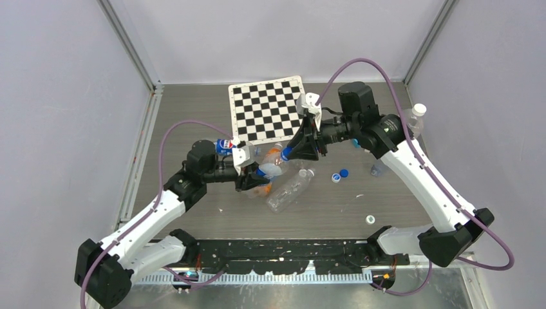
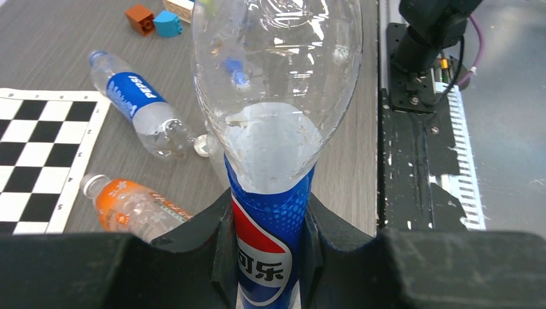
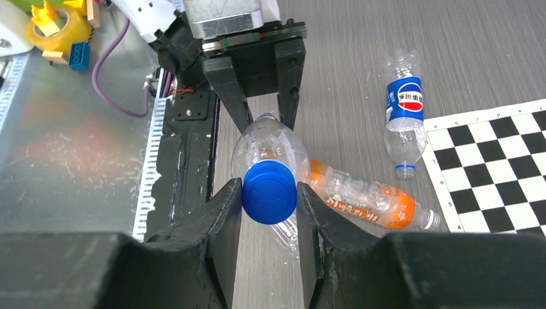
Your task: Screw on the bottle caps
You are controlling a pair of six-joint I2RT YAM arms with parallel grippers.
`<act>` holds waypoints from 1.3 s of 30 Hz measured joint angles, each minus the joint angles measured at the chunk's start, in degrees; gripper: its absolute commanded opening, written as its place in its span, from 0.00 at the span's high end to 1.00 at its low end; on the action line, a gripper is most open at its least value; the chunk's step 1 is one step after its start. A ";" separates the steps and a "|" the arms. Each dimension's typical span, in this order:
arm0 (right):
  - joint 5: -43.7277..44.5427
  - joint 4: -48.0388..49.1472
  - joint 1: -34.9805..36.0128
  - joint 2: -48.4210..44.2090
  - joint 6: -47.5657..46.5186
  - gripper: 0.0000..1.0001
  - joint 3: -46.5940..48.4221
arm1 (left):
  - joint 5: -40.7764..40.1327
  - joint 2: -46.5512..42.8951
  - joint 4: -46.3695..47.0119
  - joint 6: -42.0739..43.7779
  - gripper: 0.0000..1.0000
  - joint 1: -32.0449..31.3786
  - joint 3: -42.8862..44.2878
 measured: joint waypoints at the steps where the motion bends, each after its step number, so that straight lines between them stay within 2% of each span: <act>1: 0.35 1.27 0.00 -0.28 1.36 0.99 -0.68 | -0.79 -0.28 0.50 -0.15 0.70 -0.02 -0.31; 9: 6.97 7.41 1.03 -1.53 9.97 1.00 -2.23 | -7.21 -0.96 4.13 -0.96 0.69 -1.33 -1.16; 22: 17.38 14.75 2.51 -1.73 24.50 0.99 -3.06 | -24.13 -3.19 14.08 -1.09 0.69 -6.01 -5.51; 28: 21.07 19.89 2.95 -2.21 30.60 0.99 -5.66 | -27.36 -3.37 16.00 -1.44 0.69 -6.29 -6.54; 39: 28.13 21.70 4.63 -2.23 38.25 0.99 -5.81 | -32.24 -3.37 17.68 -0.87 0.70 -7.56 -6.93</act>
